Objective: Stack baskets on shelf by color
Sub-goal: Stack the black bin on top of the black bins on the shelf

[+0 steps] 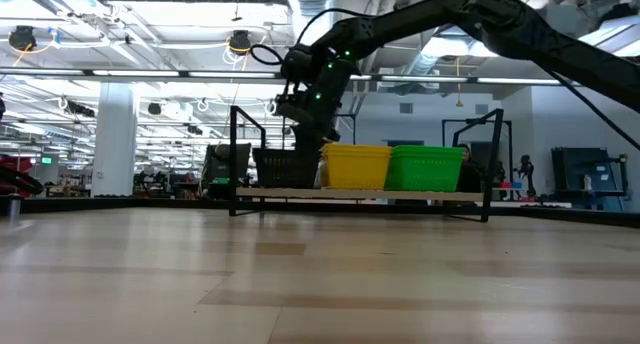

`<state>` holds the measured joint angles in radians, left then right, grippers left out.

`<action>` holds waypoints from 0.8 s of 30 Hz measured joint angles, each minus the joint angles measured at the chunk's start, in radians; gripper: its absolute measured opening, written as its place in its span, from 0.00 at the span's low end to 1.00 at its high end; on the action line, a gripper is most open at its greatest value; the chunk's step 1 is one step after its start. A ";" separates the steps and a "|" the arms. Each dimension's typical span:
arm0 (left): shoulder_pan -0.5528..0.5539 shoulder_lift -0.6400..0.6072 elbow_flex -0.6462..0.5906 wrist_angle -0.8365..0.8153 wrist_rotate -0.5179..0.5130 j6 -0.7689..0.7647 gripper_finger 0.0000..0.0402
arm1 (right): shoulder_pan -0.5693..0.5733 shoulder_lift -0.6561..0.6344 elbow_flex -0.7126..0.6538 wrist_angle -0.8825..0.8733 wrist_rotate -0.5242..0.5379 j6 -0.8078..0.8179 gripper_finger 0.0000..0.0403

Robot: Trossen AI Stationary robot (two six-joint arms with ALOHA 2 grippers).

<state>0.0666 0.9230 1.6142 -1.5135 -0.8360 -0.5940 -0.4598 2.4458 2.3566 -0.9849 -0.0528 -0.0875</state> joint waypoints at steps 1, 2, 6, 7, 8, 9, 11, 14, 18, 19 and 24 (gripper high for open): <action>0.000 0.000 0.000 0.000 0.001 -0.003 0.00 | -0.004 0.000 0.000 0.007 0.000 0.000 0.00; 0.000 0.000 0.000 0.000 0.001 -0.004 0.00 | -0.008 0.000 0.000 0.012 0.001 0.000 0.00; 0.000 0.000 0.000 0.000 0.002 -0.005 0.00 | -0.022 0.000 0.000 0.043 0.002 0.000 0.00; 0.000 0.000 0.000 0.000 0.002 -0.005 0.00 | -0.024 0.000 0.000 0.051 0.003 0.000 0.00; 0.000 0.000 0.000 0.000 0.002 -0.005 0.00 | -0.028 0.000 0.000 0.060 0.003 0.000 0.00; 0.000 0.000 0.000 0.000 0.002 -0.005 0.00 | -0.031 0.000 0.000 0.069 0.003 0.000 0.00; 0.000 0.000 0.000 0.000 0.003 -0.005 0.00 | -0.035 0.000 0.000 0.086 0.003 0.000 0.00; 0.000 0.000 0.000 0.000 0.003 -0.005 0.00 | -0.040 0.000 0.000 0.098 0.003 0.000 0.00; 0.000 0.000 0.000 0.000 0.003 -0.005 0.00 | -0.042 0.000 0.000 0.107 0.003 -0.002 0.00; 0.000 0.000 0.000 0.000 0.003 -0.005 0.00 | -0.043 0.000 0.000 0.107 0.003 -0.003 0.00; 0.000 0.000 0.000 0.000 0.005 -0.005 0.00 | -0.052 0.000 0.000 0.106 0.013 -0.016 0.00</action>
<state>0.0666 0.9232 1.6142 -1.5136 -0.8314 -0.5991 -0.5116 2.4462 2.3566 -0.8791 -0.0397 -0.1036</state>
